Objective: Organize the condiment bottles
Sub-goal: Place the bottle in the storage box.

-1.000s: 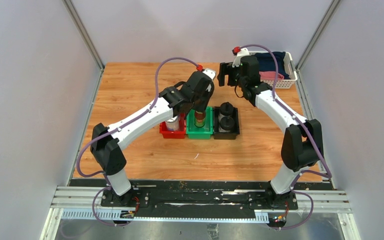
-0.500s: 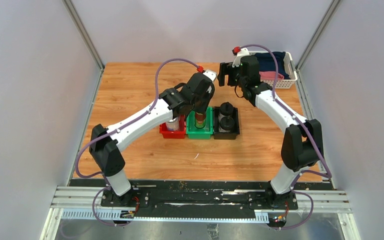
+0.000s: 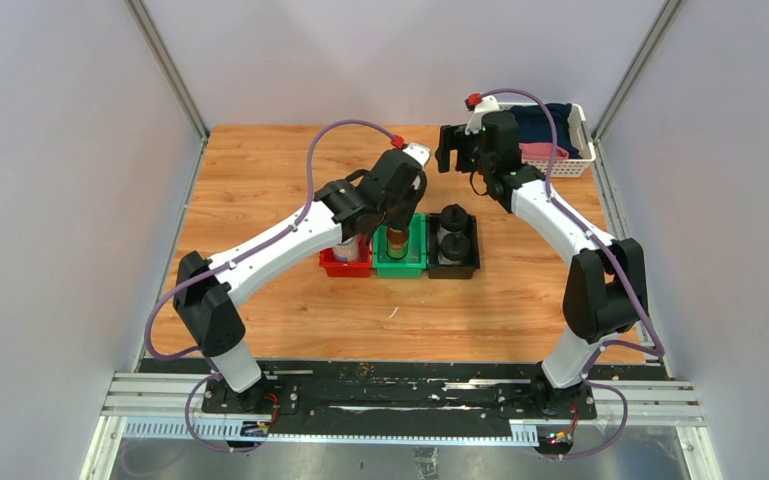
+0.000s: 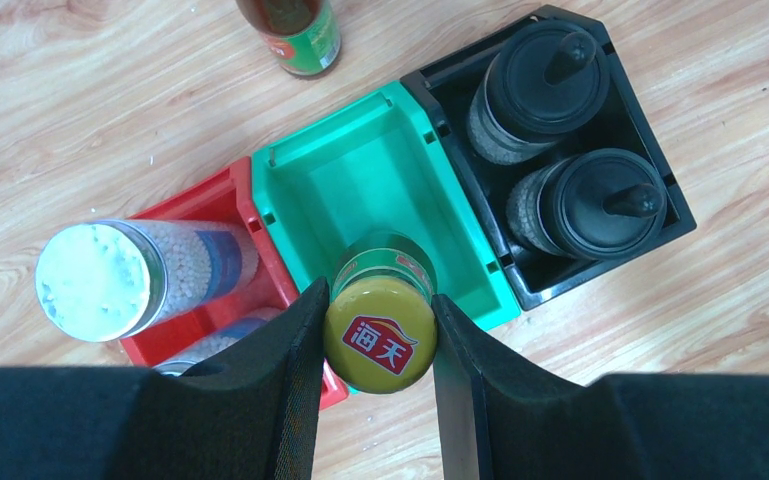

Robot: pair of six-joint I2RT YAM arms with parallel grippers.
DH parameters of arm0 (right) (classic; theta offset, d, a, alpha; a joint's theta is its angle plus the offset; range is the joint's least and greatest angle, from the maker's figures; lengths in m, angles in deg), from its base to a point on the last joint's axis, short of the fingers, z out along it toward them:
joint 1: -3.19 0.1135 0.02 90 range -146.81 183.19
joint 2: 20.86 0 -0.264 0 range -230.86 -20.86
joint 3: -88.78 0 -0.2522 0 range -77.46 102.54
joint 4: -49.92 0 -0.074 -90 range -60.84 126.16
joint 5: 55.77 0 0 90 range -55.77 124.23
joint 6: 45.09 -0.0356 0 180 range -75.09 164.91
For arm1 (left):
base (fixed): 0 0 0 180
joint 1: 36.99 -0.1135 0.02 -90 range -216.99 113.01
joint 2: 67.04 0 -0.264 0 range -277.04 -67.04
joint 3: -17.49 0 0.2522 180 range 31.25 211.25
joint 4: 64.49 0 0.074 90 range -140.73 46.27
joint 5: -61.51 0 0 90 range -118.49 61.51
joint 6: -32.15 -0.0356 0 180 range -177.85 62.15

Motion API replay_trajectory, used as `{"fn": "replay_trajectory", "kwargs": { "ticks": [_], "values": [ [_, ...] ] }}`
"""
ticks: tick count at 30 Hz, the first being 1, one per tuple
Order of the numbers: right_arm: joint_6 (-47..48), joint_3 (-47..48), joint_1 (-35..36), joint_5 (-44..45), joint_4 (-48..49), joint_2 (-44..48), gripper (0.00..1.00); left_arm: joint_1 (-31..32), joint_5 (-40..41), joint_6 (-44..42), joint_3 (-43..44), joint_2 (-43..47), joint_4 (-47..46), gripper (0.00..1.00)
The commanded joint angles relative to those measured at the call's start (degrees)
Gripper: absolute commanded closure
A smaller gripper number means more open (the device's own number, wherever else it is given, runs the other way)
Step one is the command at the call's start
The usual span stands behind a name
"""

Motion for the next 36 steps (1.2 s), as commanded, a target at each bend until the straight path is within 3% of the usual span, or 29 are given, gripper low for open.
{"fn": "replay_trajectory", "kwargs": {
  "ticks": [1,36],
  "values": [
    [-0.46,-0.52,-0.77,0.43,0.51,1.02,0.12,0.64,1.53,0.25,0.01,3.55,-4.66,1.00],
    [-0.53,-0.45,-0.77,0.21,0.51,0.58,0.12,0.73,1.14,0.83,-4.62,4.95,-7.44,1.00]
  ]
}}
